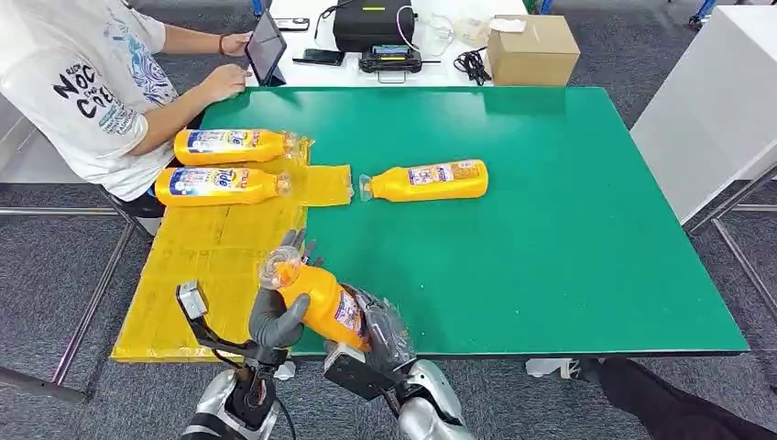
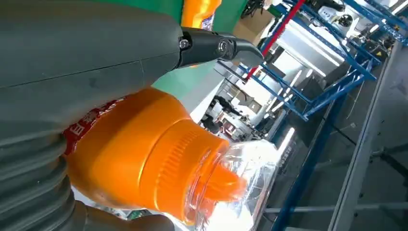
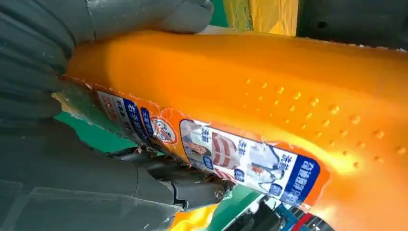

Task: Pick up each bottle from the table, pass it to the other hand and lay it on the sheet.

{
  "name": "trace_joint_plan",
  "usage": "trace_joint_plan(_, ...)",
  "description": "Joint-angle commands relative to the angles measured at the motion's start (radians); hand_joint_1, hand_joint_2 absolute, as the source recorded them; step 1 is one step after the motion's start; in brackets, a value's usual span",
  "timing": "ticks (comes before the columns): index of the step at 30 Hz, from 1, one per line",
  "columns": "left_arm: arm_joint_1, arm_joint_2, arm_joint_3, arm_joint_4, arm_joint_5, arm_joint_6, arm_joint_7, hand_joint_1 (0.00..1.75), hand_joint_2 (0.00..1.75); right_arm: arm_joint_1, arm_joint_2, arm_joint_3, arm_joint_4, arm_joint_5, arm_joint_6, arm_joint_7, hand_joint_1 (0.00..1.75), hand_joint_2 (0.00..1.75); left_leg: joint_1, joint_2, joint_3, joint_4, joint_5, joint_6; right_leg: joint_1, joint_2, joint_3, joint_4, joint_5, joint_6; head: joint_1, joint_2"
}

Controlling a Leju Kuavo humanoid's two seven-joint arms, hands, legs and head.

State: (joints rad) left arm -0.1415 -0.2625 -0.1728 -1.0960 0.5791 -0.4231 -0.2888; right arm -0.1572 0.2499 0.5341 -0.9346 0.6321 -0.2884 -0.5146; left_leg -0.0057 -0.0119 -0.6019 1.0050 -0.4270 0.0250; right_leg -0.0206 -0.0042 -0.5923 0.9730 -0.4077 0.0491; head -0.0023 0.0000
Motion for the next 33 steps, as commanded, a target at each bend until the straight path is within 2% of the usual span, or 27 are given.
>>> trace_joint_plan(1,-0.022,0.024,-0.061,-0.006,-0.122,0.046,-0.047,1.64,1.75,-0.016,-0.005,0.038,0.099,0.008,0.023,0.016,1.75,1.75,0.002,0.000,0.005,-0.001,-0.001,-0.002,0.002,-0.001,0.005,-0.002,-0.001,-0.002,0.000,0.000)
trace_joint_plan(2,-0.018,0.029,-0.070,-0.021,-0.160,0.065,-0.060,1.75,1.75,-0.012,-0.007,0.033,0.081,0.005,0.025,0.018,1.75,1.75,0.002,0.000,0.005,0.000,-0.002,-0.002,0.003,0.000,0.006,-0.001,-0.001,-0.003,0.000,0.000)
trace_joint_plan(13,0.002,0.031,-0.075,-0.109,-0.461,0.268,-0.153,1.75,1.75,0.012,-0.012,0.008,-0.008,-0.020,0.039,0.029,1.75,1.75,0.002,0.000,0.007,0.000,-0.002,-0.002,0.002,-0.001,0.007,-0.001,-0.001,-0.003,0.000,0.000)
trace_joint_plan(30,0.003,0.023,-0.061,-0.114,-0.469,0.274,-0.141,1.75,1.75,0.016,-0.011,-0.001,-0.024,-0.030,0.035,0.027,1.73,1.75,0.001,0.002,0.007,-0.001,-0.001,-0.002,0.002,0.000,0.007,-0.001,-0.001,-0.002,0.000,0.000)
trace_joint_plan(32,0.006,0.024,-0.050,-0.110,-0.450,0.264,-0.127,1.75,1.75,0.025,0.000,-0.020,-0.043,-0.052,0.017,0.016,0.00,1.75,0.002,0.002,0.007,0.000,-0.001,-0.002,0.002,0.000,0.007,-0.001,-0.001,-0.003,0.000,0.000)
trace_joint_plan(33,0.008,0.023,-0.041,-0.108,-0.439,0.265,-0.123,1.75,1.75,0.033,0.007,-0.033,-0.065,-0.073,0.007,0.004,0.00,1.75,0.001,0.001,0.006,-0.001,-0.001,-0.001,0.001,0.000,0.006,-0.001,0.000,-0.002,0.000,0.000)
